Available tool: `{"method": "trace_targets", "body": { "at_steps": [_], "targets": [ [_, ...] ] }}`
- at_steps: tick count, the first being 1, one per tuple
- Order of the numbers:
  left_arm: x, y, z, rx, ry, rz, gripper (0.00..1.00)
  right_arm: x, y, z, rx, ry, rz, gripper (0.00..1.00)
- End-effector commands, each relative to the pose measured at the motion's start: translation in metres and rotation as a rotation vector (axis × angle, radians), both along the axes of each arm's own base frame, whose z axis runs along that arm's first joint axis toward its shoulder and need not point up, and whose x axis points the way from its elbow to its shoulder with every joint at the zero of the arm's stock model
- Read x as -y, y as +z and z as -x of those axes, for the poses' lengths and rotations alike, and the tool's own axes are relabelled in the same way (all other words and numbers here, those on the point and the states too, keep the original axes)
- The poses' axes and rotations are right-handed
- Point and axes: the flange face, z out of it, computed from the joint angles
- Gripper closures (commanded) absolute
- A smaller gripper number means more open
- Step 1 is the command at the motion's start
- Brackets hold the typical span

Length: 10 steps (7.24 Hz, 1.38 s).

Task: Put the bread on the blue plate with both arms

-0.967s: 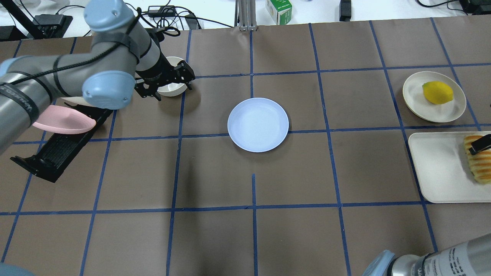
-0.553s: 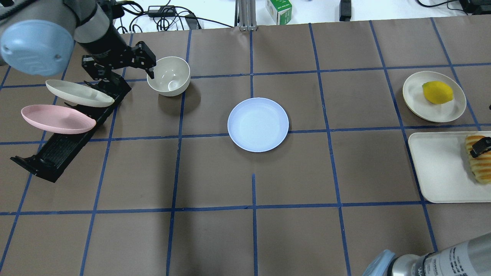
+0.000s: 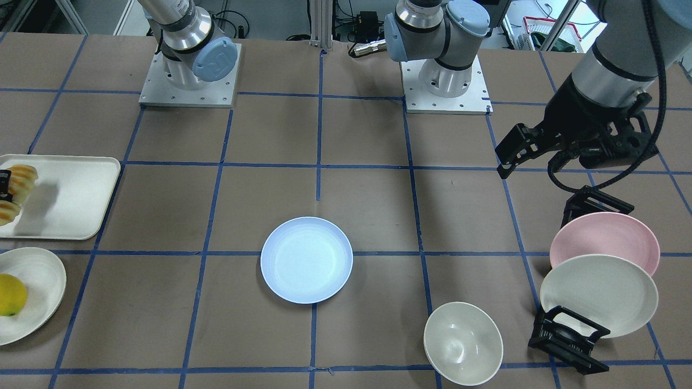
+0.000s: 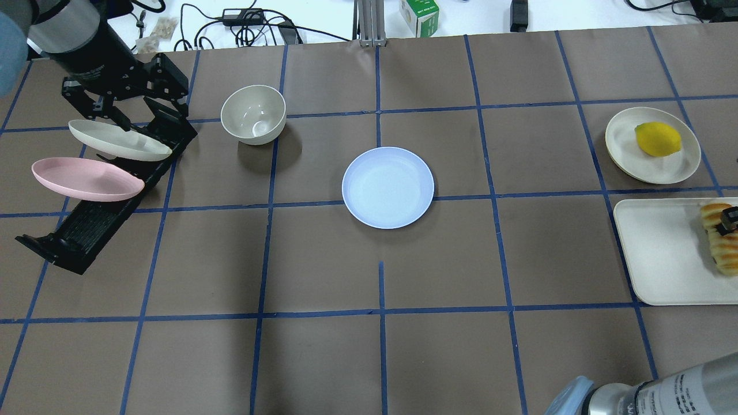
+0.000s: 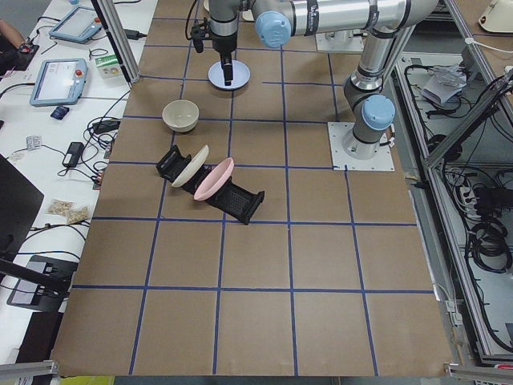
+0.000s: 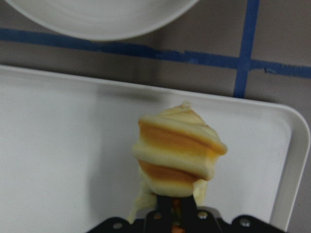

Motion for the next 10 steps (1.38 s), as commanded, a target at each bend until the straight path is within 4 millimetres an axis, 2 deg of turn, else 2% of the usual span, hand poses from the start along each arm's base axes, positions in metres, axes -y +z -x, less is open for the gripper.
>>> {"method": "trace_targets", "body": {
  "at_steps": [1,2,3,4,5,6,7,8,9,10],
  "targets": [
    [-0.032,0.001,0.017,-0.01,-0.015,-0.006,0.0,0.046,0.048,-0.099,-0.011,0.043,0.018,0.96],
    [-0.041,-0.011,0.036,-0.011,-0.05,-0.032,0.0,0.069,0.056,-0.173,-0.02,0.048,0.035,0.95],
    [-0.046,-0.024,0.051,-0.017,-0.092,-0.057,0.0,0.079,0.063,-0.245,-0.011,0.042,0.028,0.95],
    [-0.047,-0.024,0.055,-0.02,-0.101,-0.056,0.0,0.083,0.079,-0.302,-0.011,0.037,0.051,0.94],
    [-0.05,-0.022,0.057,-0.015,-0.102,-0.055,0.0,0.081,0.091,-0.374,0.006,0.054,0.076,0.94],
    [-0.049,-0.024,0.057,-0.012,-0.104,-0.06,0.0,0.089,0.095,-0.432,0.044,-0.025,0.095,0.91],
    [-0.051,-0.023,0.057,-0.009,-0.105,-0.059,0.0,0.111,0.09,-0.474,0.054,-0.081,0.092,0.91],
    [-0.051,-0.024,0.056,0.004,-0.105,-0.064,0.0,0.116,0.086,-0.535,0.065,-0.076,0.098,0.9],
    [-0.049,-0.027,0.054,0.018,-0.104,-0.072,0.0,0.113,0.067,-0.578,0.066,-0.092,0.078,0.9],
    [-0.048,-0.029,0.054,0.016,-0.096,-0.077,0.0,0.112,0.052,-0.593,0.067,-0.078,0.069,0.9]
  ]
}}
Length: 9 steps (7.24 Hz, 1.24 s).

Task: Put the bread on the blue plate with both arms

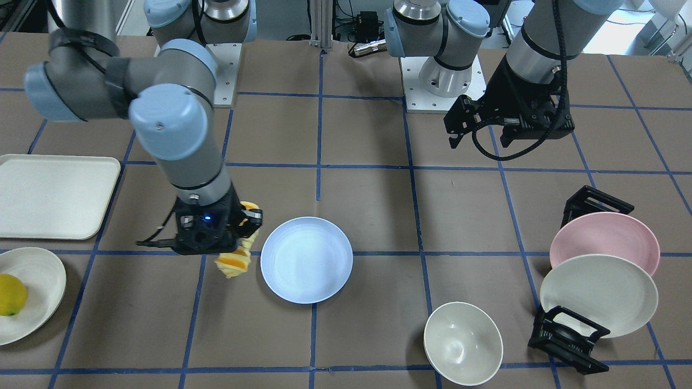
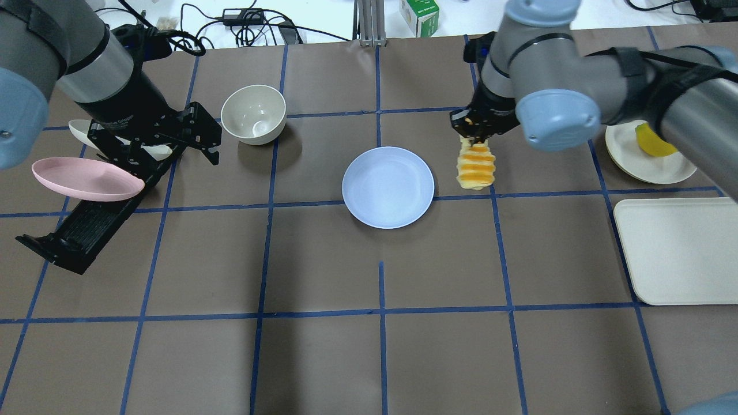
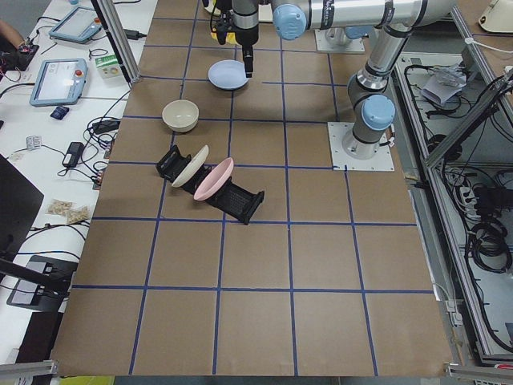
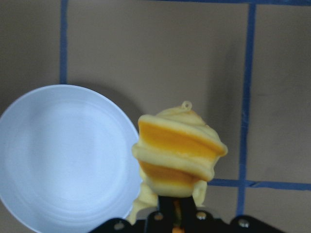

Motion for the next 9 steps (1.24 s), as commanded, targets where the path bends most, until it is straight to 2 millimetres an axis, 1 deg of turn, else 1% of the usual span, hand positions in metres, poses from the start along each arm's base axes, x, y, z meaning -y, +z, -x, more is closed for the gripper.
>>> {"method": "trace_targets", "body": {
  "at_steps": [1,2,3,4,5,6,7,9],
  "targets": [
    [0.001,-0.003,-0.001,0.006,0.008,-0.007,0.0,-0.006,-0.029,-0.041,0.01,-0.016,-0.037,0.89],
    [0.0,-0.001,-0.001,0.007,0.0,-0.003,0.0,-0.005,-0.042,-0.044,0.022,-0.04,-0.061,0.84],
    [0.0,-0.001,-0.001,0.007,-0.002,-0.002,0.0,-0.001,-0.046,-0.048,0.049,-0.039,-0.047,0.83],
    [0.0,0.0,-0.001,0.009,-0.002,0.0,0.0,0.003,-0.059,-0.051,0.068,-0.037,-0.056,0.79],
    [0.0,-0.001,-0.001,0.009,-0.002,-0.002,0.0,0.005,-0.074,-0.051,0.063,-0.033,-0.073,0.54],
    [0.0,-0.001,-0.002,0.009,-0.002,-0.002,0.0,0.005,-0.078,-0.05,0.054,-0.041,-0.079,0.11],
    [0.001,0.0,-0.002,0.009,0.0,0.006,0.0,0.004,-0.079,-0.049,0.048,-0.046,-0.087,0.0],
    [-0.001,0.003,-0.004,0.011,0.0,0.009,0.0,0.01,-0.065,-0.046,0.052,-0.046,-0.063,0.0]
  ]
}}
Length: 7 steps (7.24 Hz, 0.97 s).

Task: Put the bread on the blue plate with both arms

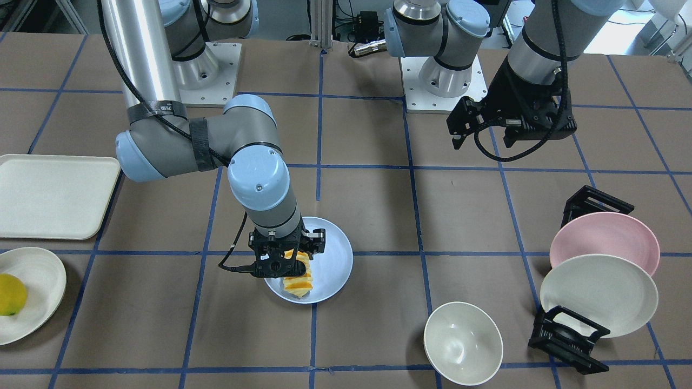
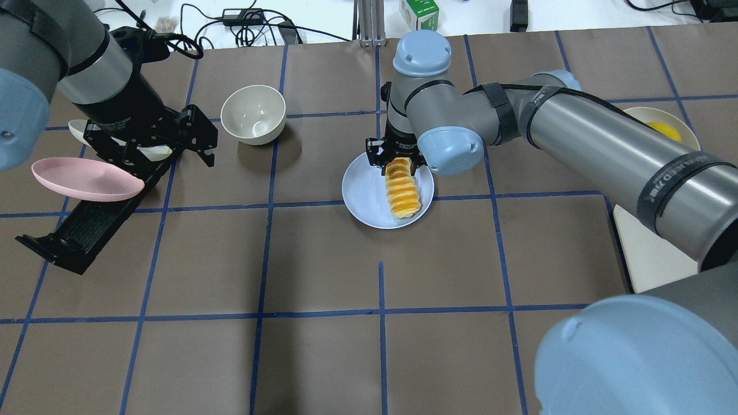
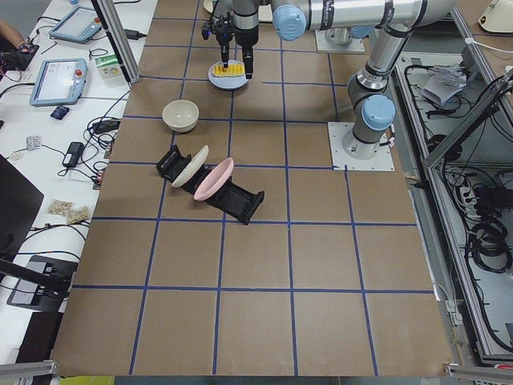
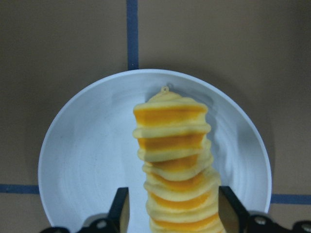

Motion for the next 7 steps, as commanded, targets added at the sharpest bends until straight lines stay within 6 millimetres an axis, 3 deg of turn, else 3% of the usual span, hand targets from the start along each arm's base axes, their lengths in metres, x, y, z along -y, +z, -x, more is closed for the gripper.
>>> {"method": "trace_targets", "body": {
  "at_steps": [1,3,4,6,7],
  "targets": [
    [0.0,0.001,-0.002,0.011,-0.001,0.001,0.0,0.005,0.028,0.011,0.005,0.003,0.04,0.0],
    [-0.001,0.001,-0.002,0.013,-0.001,0.002,0.0,0.014,0.085,0.049,-0.06,0.072,0.033,0.0],
    [0.0,0.002,-0.002,0.013,-0.001,0.005,0.0,-0.005,0.129,0.068,-0.067,0.136,0.036,0.0],
    [0.0,0.003,-0.001,0.015,-0.003,0.008,0.0,-0.03,0.2,0.15,-0.071,0.235,0.04,0.0],
    [-0.001,0.004,-0.002,0.015,-0.001,0.008,0.0,-0.057,0.25,0.163,-0.104,0.209,0.071,0.0]
  ]
}}
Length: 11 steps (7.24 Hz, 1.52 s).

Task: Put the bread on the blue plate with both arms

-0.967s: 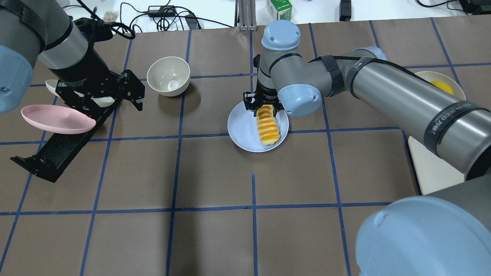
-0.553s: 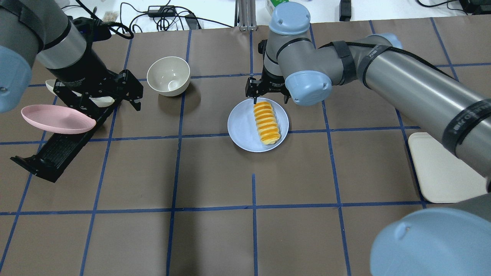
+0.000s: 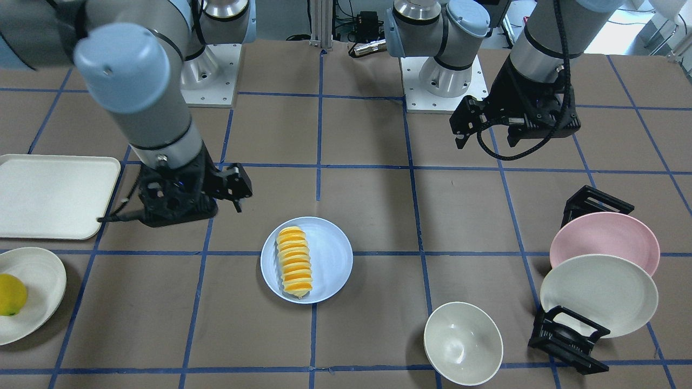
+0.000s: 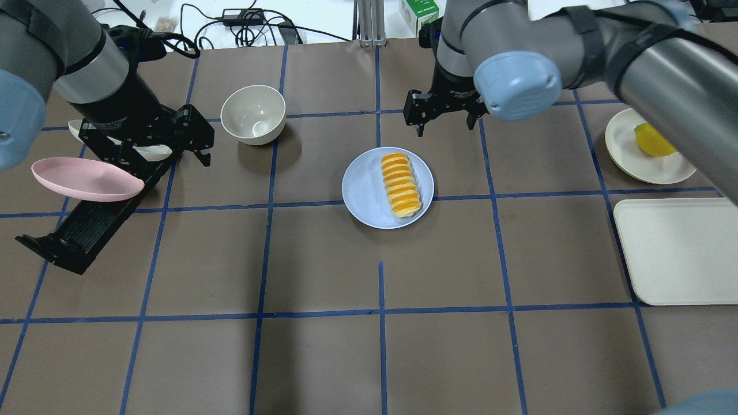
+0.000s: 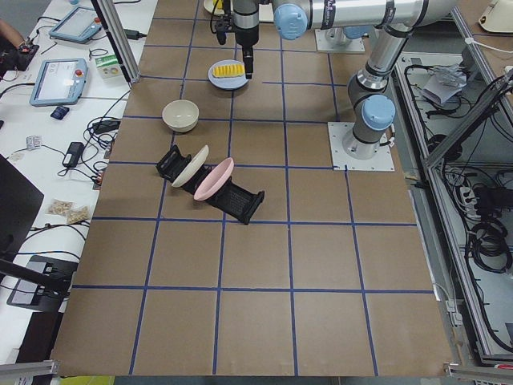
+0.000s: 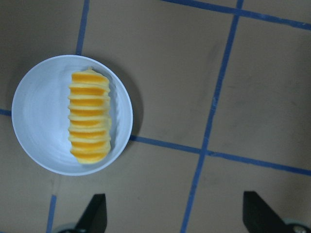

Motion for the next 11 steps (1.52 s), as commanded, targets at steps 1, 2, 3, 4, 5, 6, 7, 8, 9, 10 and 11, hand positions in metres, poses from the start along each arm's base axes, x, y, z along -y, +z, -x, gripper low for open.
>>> {"method": "trace_targets", "body": {
  "at_steps": [1,2,3,4,5,6,7,8,9,10,11],
  "targets": [
    [-0.001,0.001,0.0,0.001,0.001,0.003,0.0,-0.039,0.084,0.034,-0.065,-0.011,0.062,0.0],
    [0.0,0.001,0.0,0.001,0.001,0.003,0.0,-0.036,0.094,0.026,-0.007,-0.061,0.077,0.0],
    [0.0,0.001,0.0,0.001,-0.001,0.003,0.0,-0.033,0.083,0.009,0.046,-0.144,0.046,0.0],
    [0.0,0.001,0.0,0.001,-0.001,0.003,0.0,-0.031,0.075,0.0,0.048,-0.145,0.03,0.0],
    [0.0,0.002,0.0,0.002,-0.001,0.004,0.0,-0.032,0.064,-0.001,0.038,-0.114,0.008,0.0],
    [0.0,0.002,-0.002,0.013,0.0,0.008,0.0,-0.032,0.063,0.001,0.026,-0.089,0.009,0.0],
    [0.001,0.001,-0.002,0.013,0.0,0.008,0.0,-0.032,0.063,0.004,0.0,-0.088,0.014,0.0],
    [0.001,0.002,-0.002,0.013,0.0,0.009,0.0,-0.033,0.064,0.005,-0.007,-0.086,0.015,0.0],
    [0.001,0.001,-0.002,0.013,0.0,0.008,0.0,-0.034,0.065,0.008,-0.038,-0.081,0.018,0.0],
    [0.001,0.002,-0.002,0.013,0.0,0.009,0.0,-0.034,0.066,0.008,-0.038,-0.081,0.02,0.0],
    [0.002,0.001,-0.002,0.013,0.0,0.009,0.0,-0.034,0.066,0.008,-0.038,-0.081,0.02,0.0]
  ]
}}
